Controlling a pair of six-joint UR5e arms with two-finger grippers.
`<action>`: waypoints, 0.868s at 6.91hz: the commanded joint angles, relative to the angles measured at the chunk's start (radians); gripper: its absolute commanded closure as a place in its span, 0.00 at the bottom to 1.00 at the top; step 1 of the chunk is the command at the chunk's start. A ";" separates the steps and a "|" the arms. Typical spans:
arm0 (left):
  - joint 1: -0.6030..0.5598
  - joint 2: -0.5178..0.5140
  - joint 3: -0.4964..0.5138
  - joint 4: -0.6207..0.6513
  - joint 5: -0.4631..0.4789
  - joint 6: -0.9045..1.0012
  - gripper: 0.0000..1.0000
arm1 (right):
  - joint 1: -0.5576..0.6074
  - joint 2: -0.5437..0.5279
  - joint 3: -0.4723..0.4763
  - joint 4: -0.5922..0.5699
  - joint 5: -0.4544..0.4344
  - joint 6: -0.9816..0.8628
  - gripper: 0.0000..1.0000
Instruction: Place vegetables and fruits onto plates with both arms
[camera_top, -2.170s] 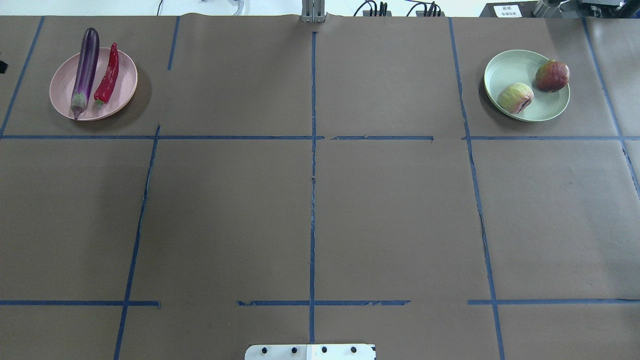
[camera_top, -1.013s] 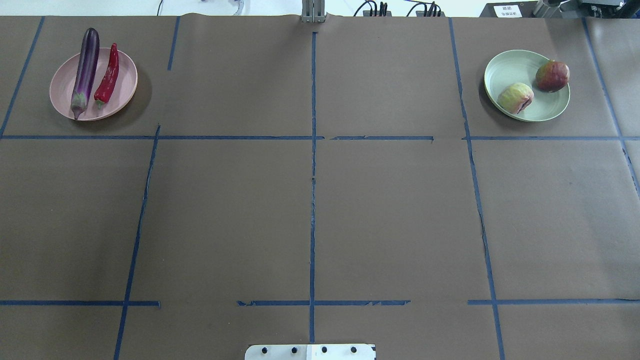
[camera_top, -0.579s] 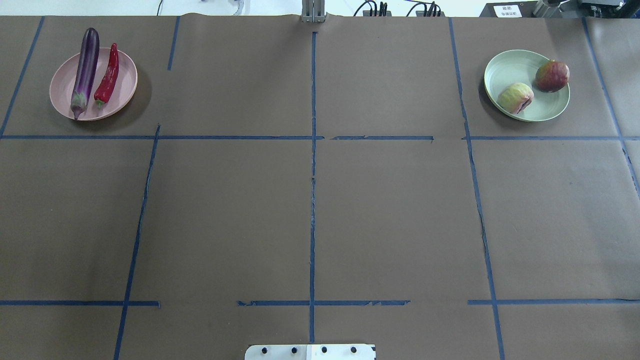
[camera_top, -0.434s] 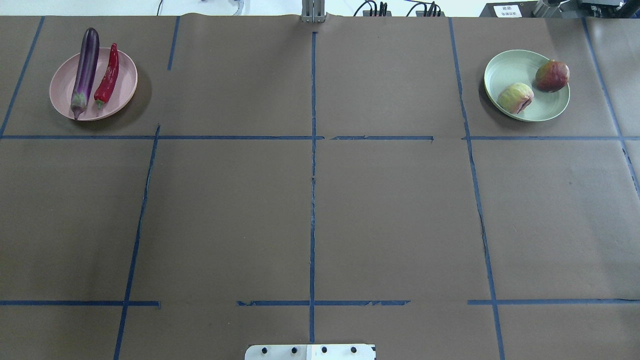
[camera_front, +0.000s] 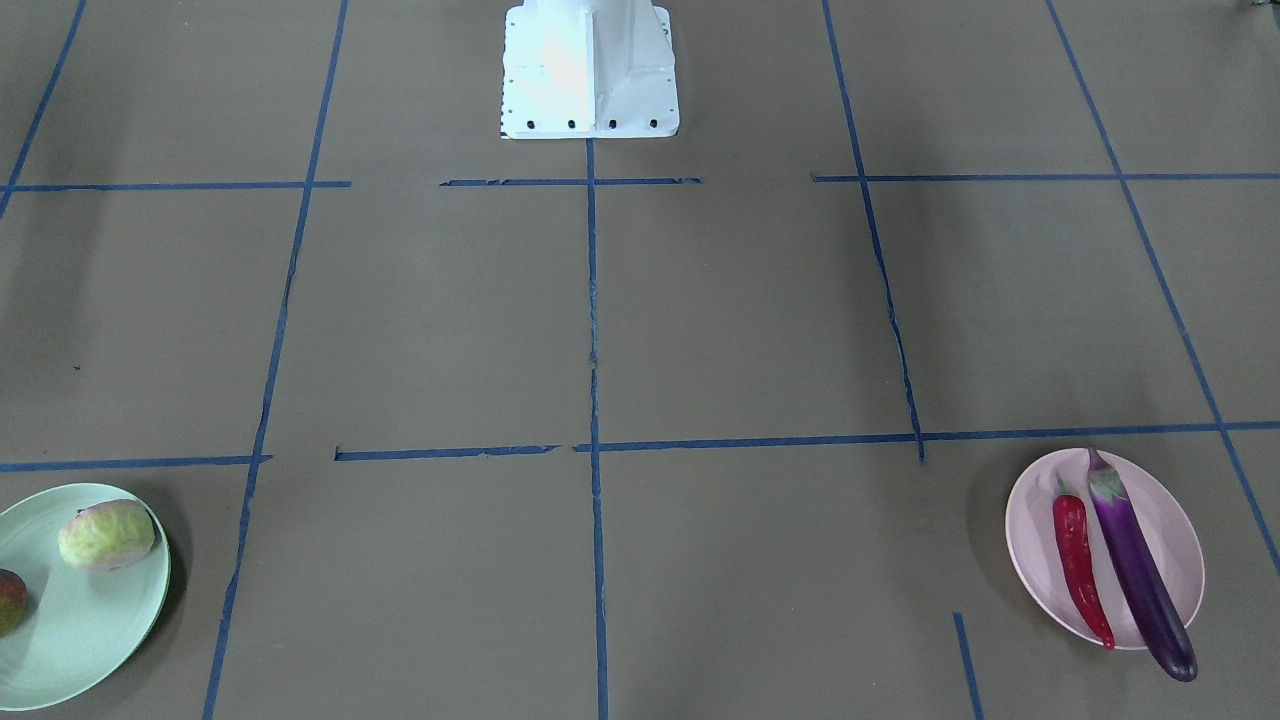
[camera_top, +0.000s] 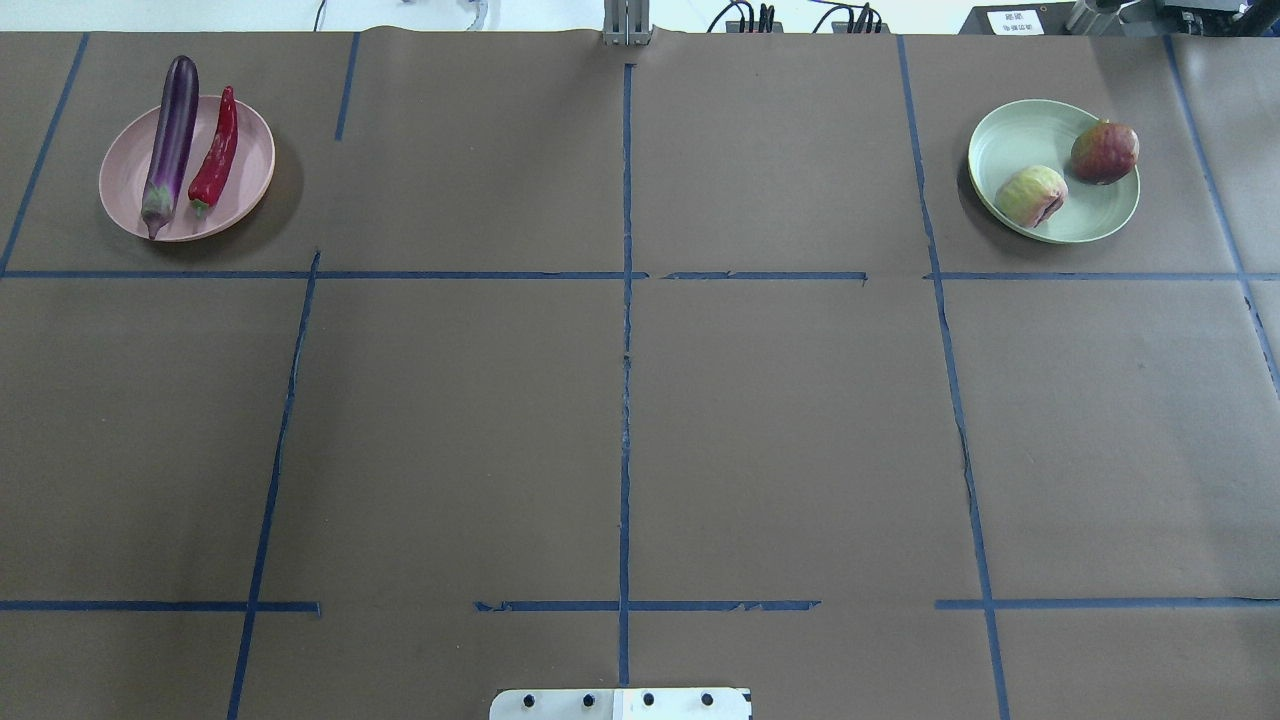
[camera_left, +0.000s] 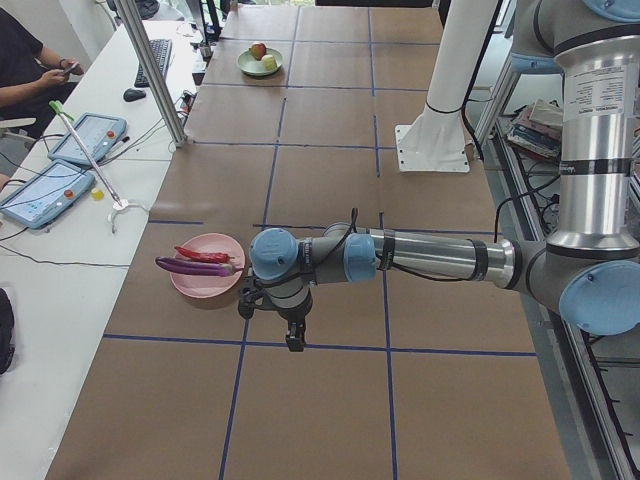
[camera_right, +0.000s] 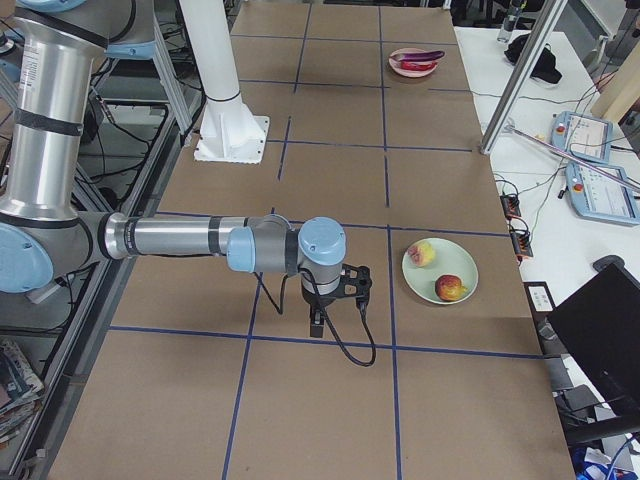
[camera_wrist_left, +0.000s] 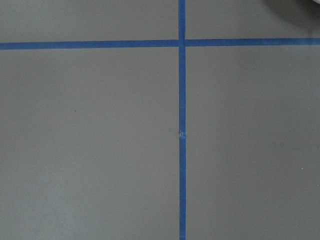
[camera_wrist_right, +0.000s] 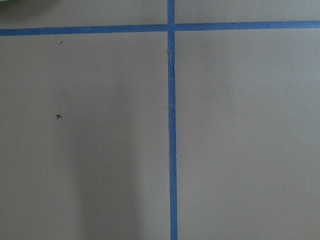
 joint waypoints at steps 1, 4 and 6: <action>-0.001 0.021 -0.036 -0.001 0.000 -0.007 0.00 | -0.001 -0.005 -0.003 -0.001 0.000 0.000 0.00; 0.001 0.023 -0.017 0.002 0.002 -0.009 0.00 | 0.001 -0.011 0.002 0.000 0.028 -0.005 0.00; 0.001 0.021 -0.037 0.008 0.002 -0.007 0.00 | 0.001 -0.011 0.000 0.000 0.026 -0.005 0.00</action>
